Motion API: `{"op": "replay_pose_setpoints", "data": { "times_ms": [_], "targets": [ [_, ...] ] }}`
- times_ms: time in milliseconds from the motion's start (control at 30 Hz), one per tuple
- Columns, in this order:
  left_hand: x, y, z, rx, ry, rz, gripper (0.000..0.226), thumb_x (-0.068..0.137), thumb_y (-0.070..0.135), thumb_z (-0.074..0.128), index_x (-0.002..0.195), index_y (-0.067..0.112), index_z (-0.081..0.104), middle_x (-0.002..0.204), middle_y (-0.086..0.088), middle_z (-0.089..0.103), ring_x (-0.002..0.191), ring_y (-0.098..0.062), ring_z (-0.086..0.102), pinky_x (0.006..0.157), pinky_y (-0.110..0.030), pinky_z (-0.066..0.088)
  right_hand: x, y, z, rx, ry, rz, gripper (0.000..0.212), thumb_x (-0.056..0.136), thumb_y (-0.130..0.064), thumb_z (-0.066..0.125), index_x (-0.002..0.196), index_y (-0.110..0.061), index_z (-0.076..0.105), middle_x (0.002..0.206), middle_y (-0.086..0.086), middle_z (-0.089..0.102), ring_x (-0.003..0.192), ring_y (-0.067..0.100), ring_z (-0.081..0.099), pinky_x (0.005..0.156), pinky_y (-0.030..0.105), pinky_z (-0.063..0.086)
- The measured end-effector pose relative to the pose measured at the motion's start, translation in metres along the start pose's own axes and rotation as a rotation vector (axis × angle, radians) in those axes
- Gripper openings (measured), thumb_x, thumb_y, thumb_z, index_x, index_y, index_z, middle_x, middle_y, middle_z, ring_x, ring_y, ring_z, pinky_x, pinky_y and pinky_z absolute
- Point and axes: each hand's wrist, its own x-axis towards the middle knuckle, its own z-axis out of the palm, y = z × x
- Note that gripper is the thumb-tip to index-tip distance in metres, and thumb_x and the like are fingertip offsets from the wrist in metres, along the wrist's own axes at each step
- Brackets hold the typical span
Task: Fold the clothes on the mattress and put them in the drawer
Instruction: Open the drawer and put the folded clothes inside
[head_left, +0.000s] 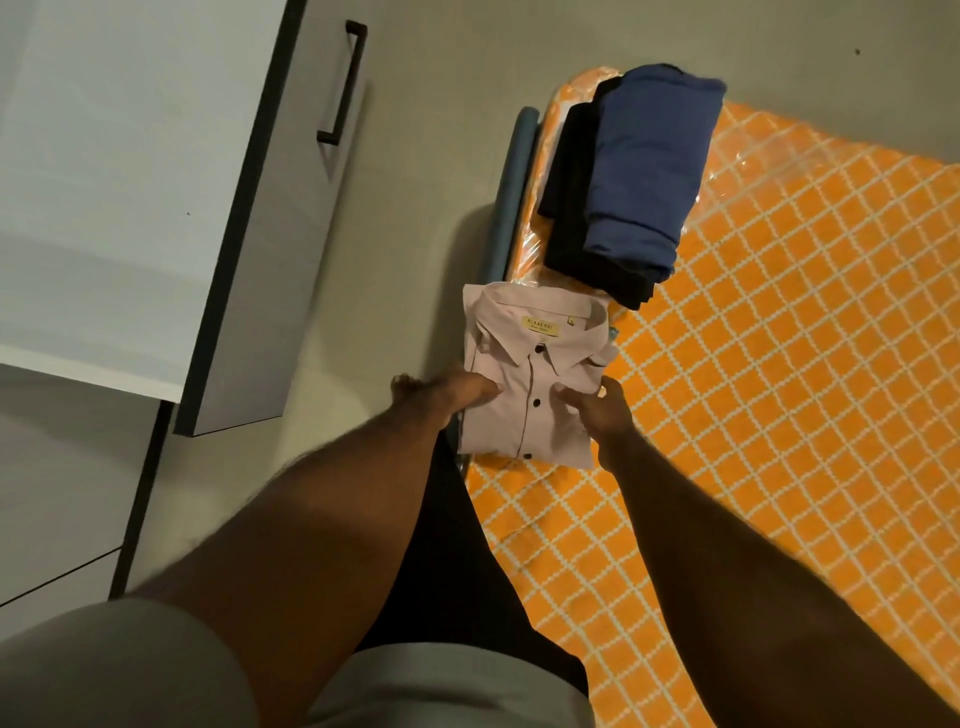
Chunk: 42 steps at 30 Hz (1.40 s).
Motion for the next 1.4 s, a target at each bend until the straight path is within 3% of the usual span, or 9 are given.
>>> {"op": "replay_pose_setpoints", "data": {
  "times_ms": [167,300,467,600,800,933,1100,1233,1400],
  "targets": [
    [-0.007,-0.008,0.002,-0.185,-0.077,-0.051,0.046,0.088,0.031,0.079,0.126,0.015,0.057,0.138,-0.008,0.061,0.102,-0.022,0.061,0.088,-0.037,0.050,-0.005,-0.002,0.004,0.002,0.015,-0.052,0.062,0.082,-0.028,0.087,0.136,-0.012,0.059,0.125,0.000,0.062,0.109,0.025,0.056,0.089,0.038,0.044],
    [-0.006,-0.013,0.005,-0.355,-0.100,-0.074,0.053,0.086,0.032,0.080,0.132,0.018,0.058,0.121,-0.005,0.070,0.104,-0.028,0.067,0.088,-0.048,0.057,-0.006,-0.002,0.003,-0.020,-0.010,-0.062,0.060,0.082,-0.033,0.086,0.134,-0.014,0.065,0.133,0.002,0.065,0.116,0.029,0.058,0.089,0.037,0.044],
    [-0.004,-0.019,0.007,-0.423,-0.186,-0.201,0.039,0.093,0.025,0.074,0.125,0.010,0.059,0.114,-0.009,0.068,0.111,-0.029,0.062,0.096,-0.050,0.053,-0.017,0.014,0.005,-0.081,0.318,0.242,0.124,0.055,-0.080,0.081,0.155,-0.027,0.030,0.156,0.015,0.038,0.137,0.045,0.043,0.102,0.060,0.048],
    [-0.004,-0.015,0.012,-0.455,-0.182,-0.255,0.043,0.097,0.020,0.068,0.136,0.006,0.055,0.131,-0.014,0.063,0.119,-0.031,0.061,0.089,-0.045,0.054,-0.053,0.029,0.037,0.693,0.419,0.550,0.122,0.056,-0.075,0.086,0.152,-0.024,0.031,0.143,0.009,0.049,0.122,0.033,0.056,0.087,0.050,0.058],
    [-0.004,0.000,0.013,-0.406,-0.130,-0.266,0.036,0.101,0.008,0.060,0.136,0.001,0.056,0.111,-0.010,0.063,0.073,-0.014,0.054,0.041,-0.018,0.045,-0.075,0.046,0.077,1.196,0.147,0.312,0.058,0.093,-0.045,0.072,0.143,-0.019,0.059,0.126,0.001,0.073,0.115,0.020,0.069,0.080,0.028,0.060],
    [0.002,0.002,0.009,-0.445,-0.200,-0.295,0.038,0.099,0.005,0.062,0.135,-0.003,0.056,0.131,-0.018,0.064,0.114,-0.031,0.066,0.083,-0.037,0.057,-0.069,0.041,0.072,1.237,-0.033,0.268,0.054,0.091,-0.035,0.074,0.139,-0.014,0.062,0.133,0.009,0.069,0.123,0.026,0.066,0.106,0.042,0.052],
    [-0.005,0.002,0.004,-0.429,-0.297,-0.232,0.040,0.093,0.013,0.071,0.131,0.003,0.062,0.125,-0.013,0.069,0.108,-0.028,0.067,0.089,-0.043,0.056,-0.063,0.025,0.063,1.142,-0.122,0.281,0.046,0.097,-0.026,0.063,0.140,-0.010,0.060,0.133,0.015,0.068,0.124,0.036,0.064,0.109,0.052,0.047],
    [-0.006,0.007,-0.004,-0.850,-0.413,-0.089,0.049,0.095,0.045,0.064,0.129,0.010,0.067,0.124,-0.014,0.071,0.117,-0.034,0.066,0.099,-0.047,0.052,-0.064,0.004,0.051,1.153,-0.171,0.230,0.055,0.090,-0.018,0.064,0.144,-0.013,0.056,0.138,0.013,0.065,0.129,0.038,0.059,0.107,0.055,0.048],
    [0.001,0.022,-0.034,-1.109,-0.396,-0.053,0.090,0.080,0.080,0.059,0.136,0.010,0.062,0.129,-0.019,0.068,0.120,-0.040,0.064,0.104,-0.054,0.049,-0.077,-0.019,0.027,1.119,-0.364,0.191,0.098,0.058,-0.014,0.095,0.147,-0.017,0.054,0.145,0.012,0.060,0.134,0.037,0.056,0.108,0.057,0.046]
  ]
}}
